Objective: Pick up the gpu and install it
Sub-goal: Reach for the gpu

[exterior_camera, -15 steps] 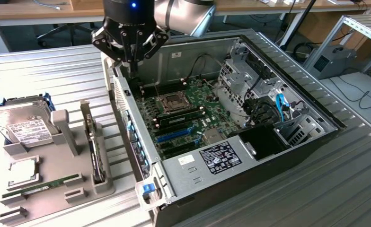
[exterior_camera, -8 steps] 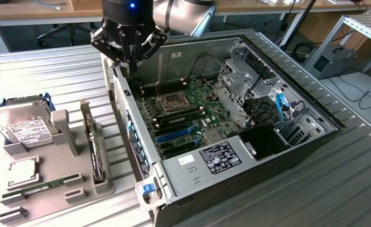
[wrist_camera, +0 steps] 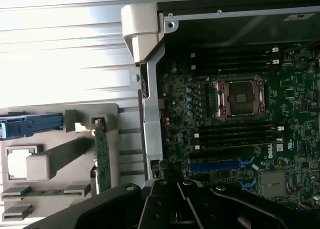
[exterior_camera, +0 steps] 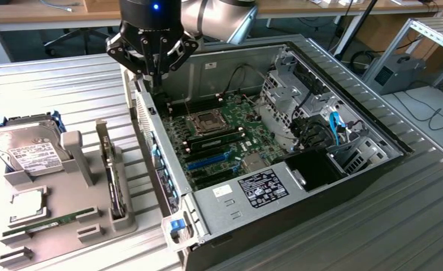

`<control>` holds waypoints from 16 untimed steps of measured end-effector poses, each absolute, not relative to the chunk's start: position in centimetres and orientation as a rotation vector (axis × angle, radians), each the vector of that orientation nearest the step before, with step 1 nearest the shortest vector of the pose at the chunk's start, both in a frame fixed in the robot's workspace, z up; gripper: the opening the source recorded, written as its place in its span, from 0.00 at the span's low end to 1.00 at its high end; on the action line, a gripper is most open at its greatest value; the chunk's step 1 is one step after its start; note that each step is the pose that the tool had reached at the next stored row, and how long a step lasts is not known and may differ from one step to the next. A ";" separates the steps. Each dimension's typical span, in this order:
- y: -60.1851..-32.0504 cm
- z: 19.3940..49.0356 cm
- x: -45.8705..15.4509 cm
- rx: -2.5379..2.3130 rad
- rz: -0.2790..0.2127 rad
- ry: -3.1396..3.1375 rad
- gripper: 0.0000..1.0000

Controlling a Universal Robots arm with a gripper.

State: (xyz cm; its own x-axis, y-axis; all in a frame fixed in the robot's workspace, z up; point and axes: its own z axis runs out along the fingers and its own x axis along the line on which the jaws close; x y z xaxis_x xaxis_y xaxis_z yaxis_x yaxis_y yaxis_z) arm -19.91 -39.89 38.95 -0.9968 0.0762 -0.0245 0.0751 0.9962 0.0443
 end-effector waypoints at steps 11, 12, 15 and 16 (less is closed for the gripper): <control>-39.9 38.9 -20.3 0.118 0.068 3.112 0.11; -39.9 38.9 -20.3 0.118 0.068 3.112 0.11; -39.9 38.9 -20.4 0.118 0.068 3.113 0.11; -39.9 38.9 -20.4 0.118 0.068 3.113 0.11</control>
